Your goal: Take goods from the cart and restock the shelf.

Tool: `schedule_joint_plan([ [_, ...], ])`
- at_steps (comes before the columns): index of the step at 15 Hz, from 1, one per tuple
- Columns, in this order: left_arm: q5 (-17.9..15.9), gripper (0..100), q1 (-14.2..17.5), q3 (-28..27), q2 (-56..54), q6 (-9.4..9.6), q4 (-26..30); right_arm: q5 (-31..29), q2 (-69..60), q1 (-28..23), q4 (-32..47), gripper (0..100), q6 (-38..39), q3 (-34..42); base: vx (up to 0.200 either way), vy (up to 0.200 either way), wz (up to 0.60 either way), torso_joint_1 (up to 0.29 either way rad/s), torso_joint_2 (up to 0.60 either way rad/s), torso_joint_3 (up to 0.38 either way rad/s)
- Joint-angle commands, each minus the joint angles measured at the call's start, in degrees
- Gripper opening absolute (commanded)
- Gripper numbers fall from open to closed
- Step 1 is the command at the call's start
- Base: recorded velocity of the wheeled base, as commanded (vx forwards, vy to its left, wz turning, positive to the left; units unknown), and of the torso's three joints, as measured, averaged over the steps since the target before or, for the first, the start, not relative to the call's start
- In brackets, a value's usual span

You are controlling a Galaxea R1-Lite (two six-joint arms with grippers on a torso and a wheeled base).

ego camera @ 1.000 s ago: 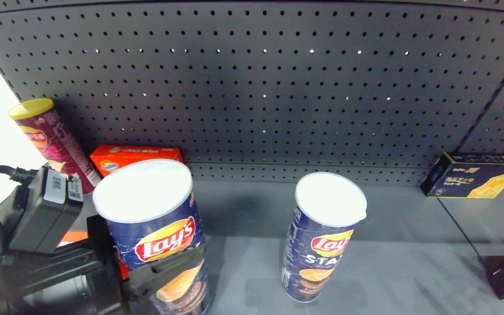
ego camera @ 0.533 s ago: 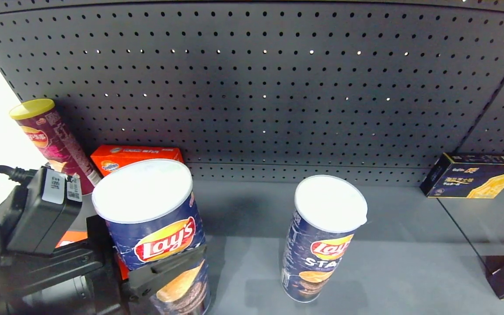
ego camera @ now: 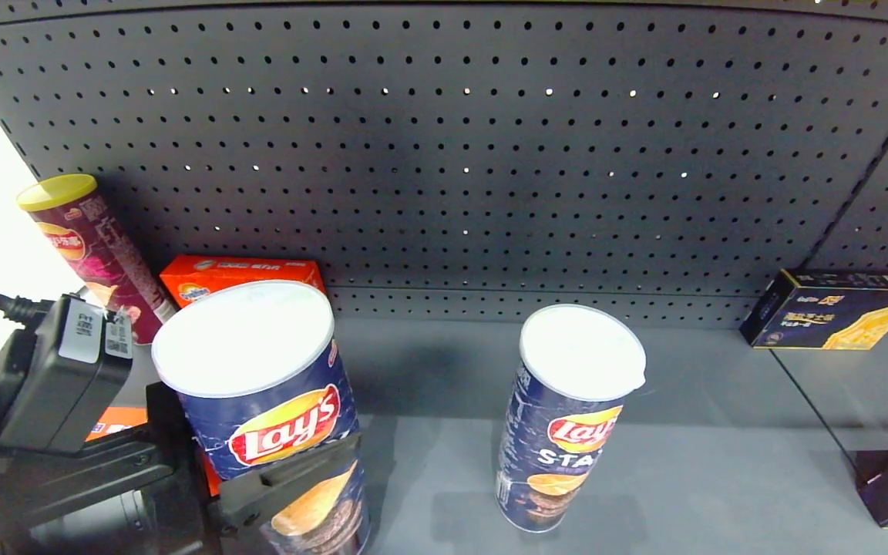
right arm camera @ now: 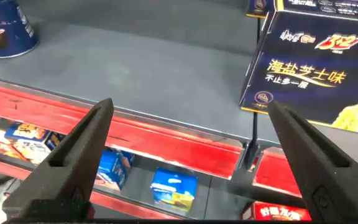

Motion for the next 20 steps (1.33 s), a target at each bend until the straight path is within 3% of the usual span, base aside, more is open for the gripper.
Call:
schedule_joint_plan([
  [1,-0.34,0,-0.06,-0.01,0.00,-0.01,-0.02,-0.03,0.22,-0.05,3.26,100,2.56,-0.04,0.000,0.000,0.00,0.000,0.00,0.000],
  [8,-0.34,0,-0.06,-0.36,0.00,0.08,-0.02,-0.12,0.22,-0.05,2.73,100,2.82,0.05,0.000,0.000,0.00,0.000,0.00,0.000],
  [11,-0.34,0,-0.14,-0.98,0.62,0.08,0.06,-0.03,0.31,-6.03,2.73,100,2.82,0.05,0.000,0.000,0.00,0.000,0.00,0.000],
  [13,-0.60,0,-0.41,-1.24,0.71,-0.19,0.06,-0.03,0.31,-5.94,2.73,100,2.82,0.05,0.000,0.000,0.00,0.000,0.00,0.000],
  [14,-2.36,0,0.03,-1.68,0.53,-0.36,0.06,-0.03,0.05,-7.61,2.73,100,2.91,0.05,0.000,0.000,0.00,0.000,0.00,0.000],
  [15,-4.03,0,0.56,-2.47,0.71,-0.54,0.06,-0.12,-2.24,-12.44,2.82,100,3.35,-0.04,0.000,0.000,0.00,0.000,0.00,0.000],
  [18,-4.56,0,4.08,-5.81,1.58,-1.68,0.50,-0.03,-4.79,-10.95,2.64,100,2.91,0.05,0.000,0.000,0.00,0.000,0.00,0.000],
  [20,-4.99,0,4.16,-6.43,2.20,-2.29,0.42,-0.03,-4.79,-10.95,2.64,100,3.00,0.05,0.000,0.000,0.00,0.000,0.00,0.000],
])
